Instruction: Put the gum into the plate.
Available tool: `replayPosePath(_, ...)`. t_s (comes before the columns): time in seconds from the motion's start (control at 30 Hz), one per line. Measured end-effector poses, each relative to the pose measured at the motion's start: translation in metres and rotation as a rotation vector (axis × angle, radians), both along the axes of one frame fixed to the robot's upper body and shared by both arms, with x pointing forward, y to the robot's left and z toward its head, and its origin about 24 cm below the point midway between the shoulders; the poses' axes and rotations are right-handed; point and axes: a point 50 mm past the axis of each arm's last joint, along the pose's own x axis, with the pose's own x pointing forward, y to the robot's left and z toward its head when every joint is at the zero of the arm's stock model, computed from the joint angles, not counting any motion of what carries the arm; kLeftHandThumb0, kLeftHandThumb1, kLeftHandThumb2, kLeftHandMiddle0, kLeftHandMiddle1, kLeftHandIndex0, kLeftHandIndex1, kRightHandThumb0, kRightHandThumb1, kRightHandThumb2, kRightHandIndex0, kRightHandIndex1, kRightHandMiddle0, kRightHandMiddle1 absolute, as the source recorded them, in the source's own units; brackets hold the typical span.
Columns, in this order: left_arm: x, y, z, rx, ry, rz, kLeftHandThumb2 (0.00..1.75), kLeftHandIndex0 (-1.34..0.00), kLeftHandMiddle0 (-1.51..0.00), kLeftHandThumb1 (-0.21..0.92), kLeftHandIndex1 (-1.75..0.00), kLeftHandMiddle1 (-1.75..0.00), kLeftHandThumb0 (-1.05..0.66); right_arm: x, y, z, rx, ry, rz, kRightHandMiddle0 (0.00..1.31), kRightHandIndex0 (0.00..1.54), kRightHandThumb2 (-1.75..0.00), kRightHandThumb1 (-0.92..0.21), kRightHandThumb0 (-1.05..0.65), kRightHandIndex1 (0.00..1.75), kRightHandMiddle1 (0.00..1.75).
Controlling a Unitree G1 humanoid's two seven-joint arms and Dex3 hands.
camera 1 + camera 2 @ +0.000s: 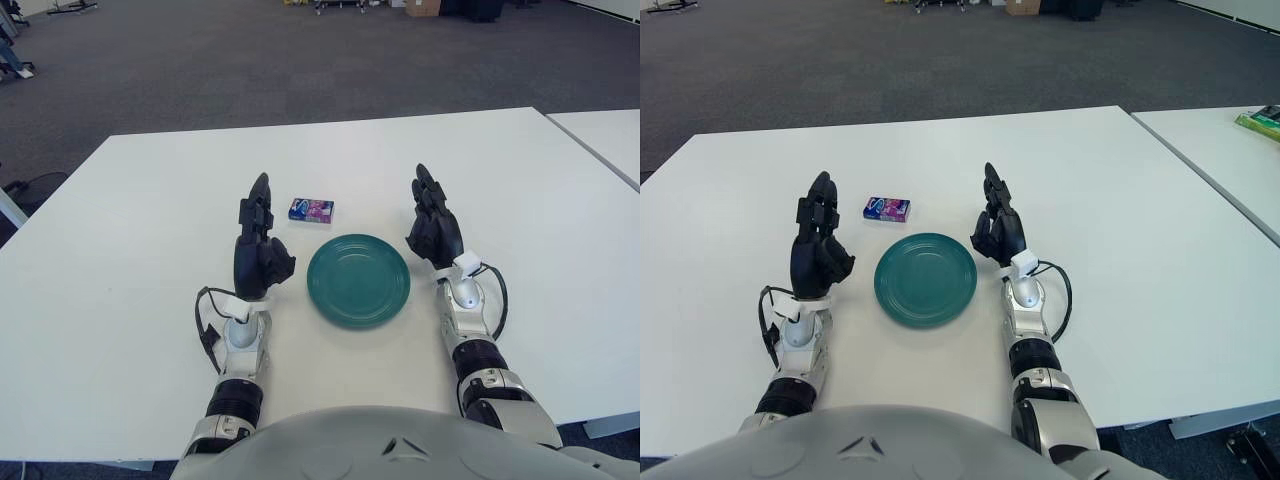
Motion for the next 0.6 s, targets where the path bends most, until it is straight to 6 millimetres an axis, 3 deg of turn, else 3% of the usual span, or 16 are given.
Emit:
replayPosePath(0.3,0.0032,0.0022,-0.0044,-0.013,0.054,0.010,0.83,0.00,-0.17,0.92,-0.58,-0.01,-0.98,0.0006,-0.0007,-0.0036,0.008,0.039,-0.005,0.05,0.04,-0.91,-0.92,-0.81,0.01,0.05)
replayPosePath(0.6,0.0010,0.0088,-0.0043,-0.028,0.124,0.106,0.80,-0.19,-0.34,0.92,-0.79,-0.03,-0.92,0.0008,-0.0013,-0.0070,0.013,0.070,-0.008,0.04,0.04,-0.91,-0.92,-0.81,0.01,0.06)
